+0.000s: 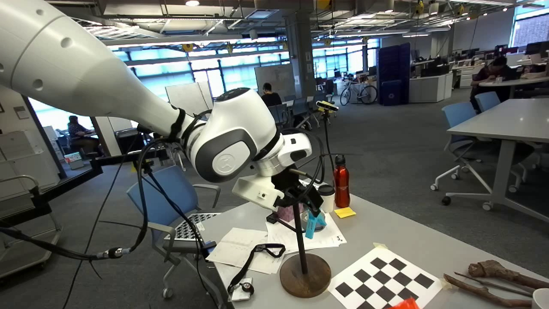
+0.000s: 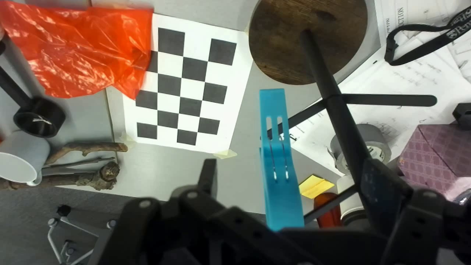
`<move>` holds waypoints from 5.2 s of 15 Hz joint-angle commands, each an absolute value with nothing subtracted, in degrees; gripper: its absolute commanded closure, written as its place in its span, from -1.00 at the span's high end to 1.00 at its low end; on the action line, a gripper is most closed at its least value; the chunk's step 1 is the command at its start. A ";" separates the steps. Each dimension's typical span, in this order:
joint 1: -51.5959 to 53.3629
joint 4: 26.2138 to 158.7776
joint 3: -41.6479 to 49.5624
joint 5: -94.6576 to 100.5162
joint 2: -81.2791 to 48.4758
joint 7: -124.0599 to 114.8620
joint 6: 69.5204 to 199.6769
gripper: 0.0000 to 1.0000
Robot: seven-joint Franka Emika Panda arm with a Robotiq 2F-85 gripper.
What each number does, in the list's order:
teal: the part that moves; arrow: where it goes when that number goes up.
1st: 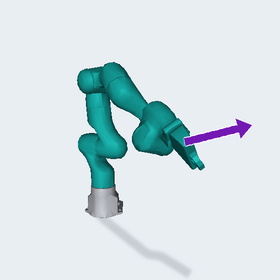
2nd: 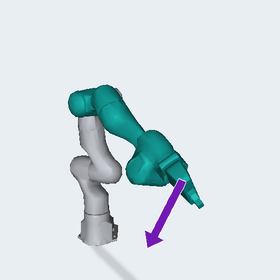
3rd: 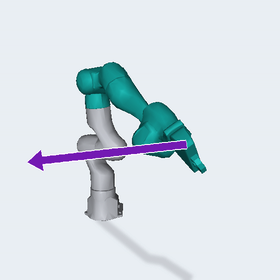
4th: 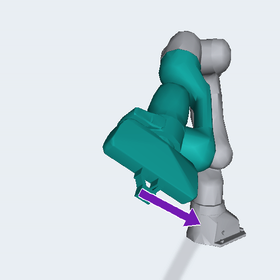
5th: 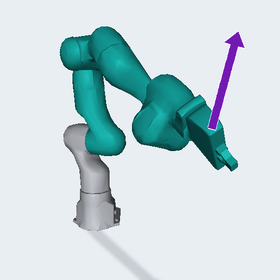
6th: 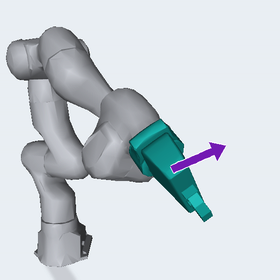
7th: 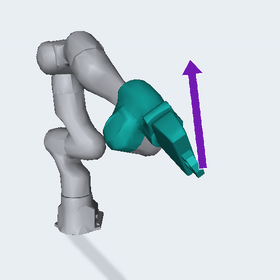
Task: Remove the blue clip from the upper hook on the wooden stand and place it on the lower hook
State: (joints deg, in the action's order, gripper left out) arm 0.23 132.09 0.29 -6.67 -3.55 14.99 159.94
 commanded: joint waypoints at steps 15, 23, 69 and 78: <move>-2.78 127.99 -1.20 -11.17 -9.39 29.59 159.06 1.00; -4.07 125.53 -3.15 -9.75 -11.03 30.08 159.28 1.00; -3.97 117.55 0.42 3.43 -21.34 15.15 158.73 -0.87; -3.34 120.42 -0.03 3.79 -21.88 14.94 161.00 -0.87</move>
State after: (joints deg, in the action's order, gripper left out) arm -4.01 120.06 -0.19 1.94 -21.87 16.71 160.75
